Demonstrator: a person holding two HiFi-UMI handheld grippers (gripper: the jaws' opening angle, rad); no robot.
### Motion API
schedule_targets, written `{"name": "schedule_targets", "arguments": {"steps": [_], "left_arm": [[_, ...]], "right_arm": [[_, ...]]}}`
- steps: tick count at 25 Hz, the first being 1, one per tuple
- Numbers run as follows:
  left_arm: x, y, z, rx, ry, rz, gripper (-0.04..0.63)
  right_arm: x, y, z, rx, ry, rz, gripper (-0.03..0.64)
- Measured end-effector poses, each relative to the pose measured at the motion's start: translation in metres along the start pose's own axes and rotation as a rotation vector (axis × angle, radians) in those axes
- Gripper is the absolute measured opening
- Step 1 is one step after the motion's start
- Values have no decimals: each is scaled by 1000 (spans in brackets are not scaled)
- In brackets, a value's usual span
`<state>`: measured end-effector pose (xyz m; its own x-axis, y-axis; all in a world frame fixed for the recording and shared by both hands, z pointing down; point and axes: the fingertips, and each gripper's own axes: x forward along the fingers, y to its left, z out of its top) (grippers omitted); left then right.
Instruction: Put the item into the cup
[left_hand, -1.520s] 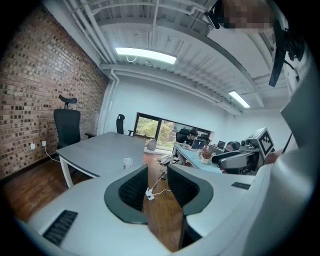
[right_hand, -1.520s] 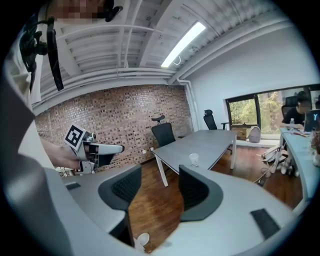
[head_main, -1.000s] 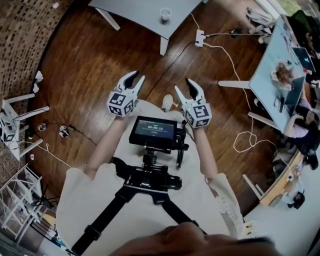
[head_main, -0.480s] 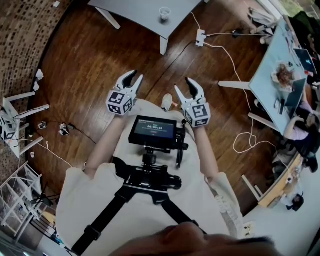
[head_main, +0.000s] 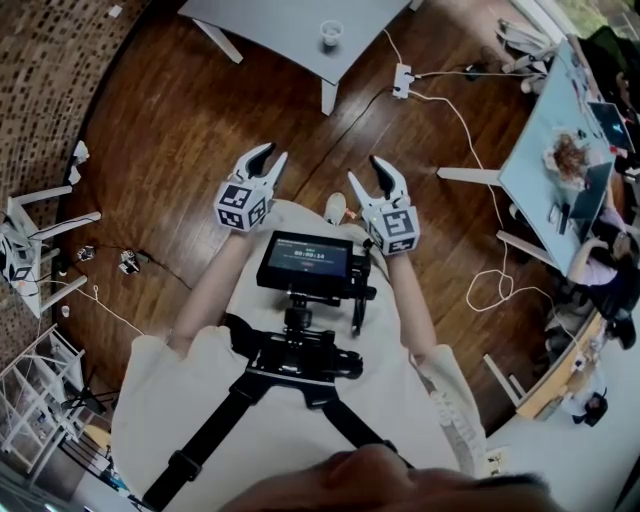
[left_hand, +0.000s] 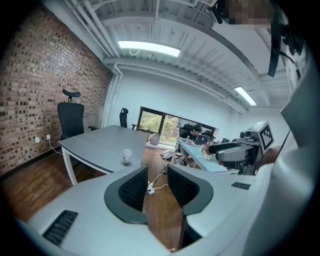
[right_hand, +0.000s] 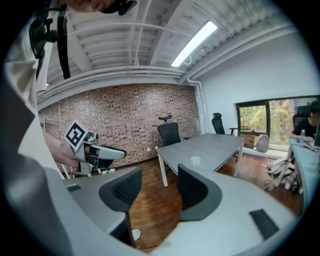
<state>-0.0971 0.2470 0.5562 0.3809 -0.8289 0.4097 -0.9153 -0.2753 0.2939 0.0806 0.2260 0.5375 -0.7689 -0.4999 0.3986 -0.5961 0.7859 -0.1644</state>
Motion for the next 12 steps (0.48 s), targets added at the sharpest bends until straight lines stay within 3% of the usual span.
{"name": "schedule_targets", "arguments": {"steps": [12], "left_arm": [[1, 1, 5, -1, 9, 8, 115]], "right_arm": [[6, 1, 12, -4, -9, 15, 242]]}}
